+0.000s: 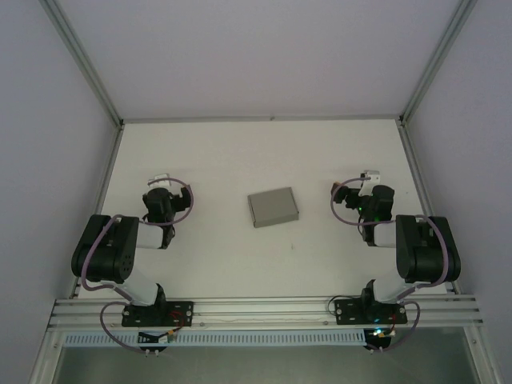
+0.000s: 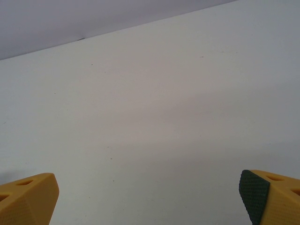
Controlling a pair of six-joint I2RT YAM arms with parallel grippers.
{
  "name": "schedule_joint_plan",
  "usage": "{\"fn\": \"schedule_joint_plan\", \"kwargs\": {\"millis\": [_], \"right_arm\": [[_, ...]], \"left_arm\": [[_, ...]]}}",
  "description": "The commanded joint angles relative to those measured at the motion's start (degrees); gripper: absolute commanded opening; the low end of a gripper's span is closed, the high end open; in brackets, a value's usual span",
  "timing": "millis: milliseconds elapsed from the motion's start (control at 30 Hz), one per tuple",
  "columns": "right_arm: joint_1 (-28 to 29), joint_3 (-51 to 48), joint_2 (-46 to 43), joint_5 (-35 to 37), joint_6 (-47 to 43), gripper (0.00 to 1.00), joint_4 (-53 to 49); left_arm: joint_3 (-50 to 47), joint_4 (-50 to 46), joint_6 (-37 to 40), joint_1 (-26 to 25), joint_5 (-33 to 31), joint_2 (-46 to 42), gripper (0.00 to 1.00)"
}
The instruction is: Assemble paper box
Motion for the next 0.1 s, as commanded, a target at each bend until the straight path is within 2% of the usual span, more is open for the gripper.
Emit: {"fn": "schedule_joint_plan", "kwargs": {"millis": [0, 67], "right_arm": [[0.2, 1.0, 0.1, -1.3, 0.5, 1.0, 2.0], [0.3, 1.0, 0.1, -1.3, 0.5, 1.0, 2.1]], "left_arm": [[1.0, 1.0, 0.6, -0.4, 0.7, 0.1, 1.0], [1.1, 1.0, 0.6, -0.4, 0.7, 0.1, 1.0]]}}
